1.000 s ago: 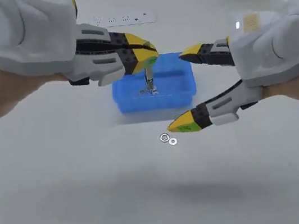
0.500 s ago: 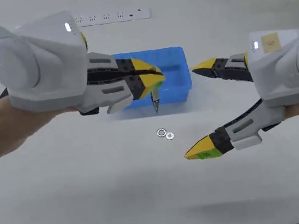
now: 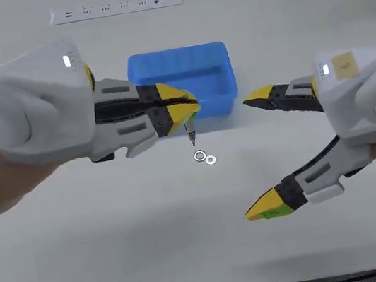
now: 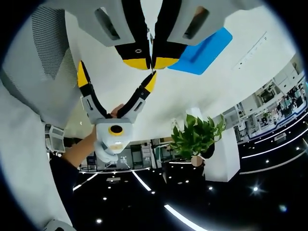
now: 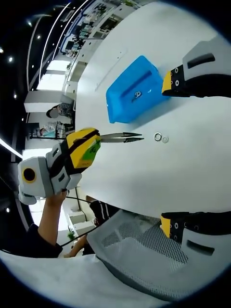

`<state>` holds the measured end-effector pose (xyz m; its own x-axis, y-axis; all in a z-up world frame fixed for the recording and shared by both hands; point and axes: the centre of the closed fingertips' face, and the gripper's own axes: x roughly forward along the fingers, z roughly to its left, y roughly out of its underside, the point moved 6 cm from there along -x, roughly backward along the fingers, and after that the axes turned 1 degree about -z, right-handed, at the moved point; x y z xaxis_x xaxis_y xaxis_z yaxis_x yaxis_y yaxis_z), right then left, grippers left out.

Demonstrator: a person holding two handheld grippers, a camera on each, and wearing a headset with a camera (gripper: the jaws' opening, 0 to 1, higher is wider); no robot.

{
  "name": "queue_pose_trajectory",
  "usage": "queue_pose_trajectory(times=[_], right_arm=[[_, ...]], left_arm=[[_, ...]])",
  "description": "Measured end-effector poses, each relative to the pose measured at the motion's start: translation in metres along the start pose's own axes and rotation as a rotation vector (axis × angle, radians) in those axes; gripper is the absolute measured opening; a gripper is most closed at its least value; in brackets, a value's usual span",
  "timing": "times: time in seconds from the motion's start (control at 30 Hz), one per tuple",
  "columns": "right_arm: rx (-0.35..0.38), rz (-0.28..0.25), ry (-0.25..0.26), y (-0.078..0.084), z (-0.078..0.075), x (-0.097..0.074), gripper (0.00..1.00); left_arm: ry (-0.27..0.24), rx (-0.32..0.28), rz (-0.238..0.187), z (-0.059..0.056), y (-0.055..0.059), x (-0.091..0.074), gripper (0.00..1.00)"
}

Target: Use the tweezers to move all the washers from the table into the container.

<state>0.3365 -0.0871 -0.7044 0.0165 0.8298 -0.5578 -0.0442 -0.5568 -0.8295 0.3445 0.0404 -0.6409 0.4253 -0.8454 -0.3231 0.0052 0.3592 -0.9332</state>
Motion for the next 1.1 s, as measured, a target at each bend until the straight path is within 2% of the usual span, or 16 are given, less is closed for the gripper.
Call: queue_pose_trajectory(times=[0.27, 0.47, 0.53, 0.63, 0.87, 1.1], right_arm=[[0.039, -0.001, -0.009, 0.011, 0.001, 0.001, 1.00], [0.069, 0.003, -0.019, 0.018, 0.004, 0.001, 1.00], [0.092, -0.015, -0.021, 0.018, 0.004, 0.002, 1.00], [0.114, -0.015, -0.022, 0.021, 0.003, 0.003, 1.00], [0.118, -0.007, -0.029, 0.023, 0.005, 0.005, 1.00], [0.124, -0.005, -0.034, 0.025, 0.006, 0.006, 1.00]], left_arm=[[0.037, -0.022, 0.003, -0.008, 0.015, 0.011, 0.05], [0.039, -0.030, 0.011, -0.005, 0.024, 0.014, 0.05], [0.038, -0.029, 0.011, -0.005, 0.024, 0.015, 0.05], [0.040, -0.030, 0.006, -0.004, 0.024, 0.018, 0.05], [0.042, -0.036, 0.010, -0.004, 0.029, 0.023, 0.05], [0.058, -0.019, 0.036, -0.008, 0.035, 0.025, 0.05]])
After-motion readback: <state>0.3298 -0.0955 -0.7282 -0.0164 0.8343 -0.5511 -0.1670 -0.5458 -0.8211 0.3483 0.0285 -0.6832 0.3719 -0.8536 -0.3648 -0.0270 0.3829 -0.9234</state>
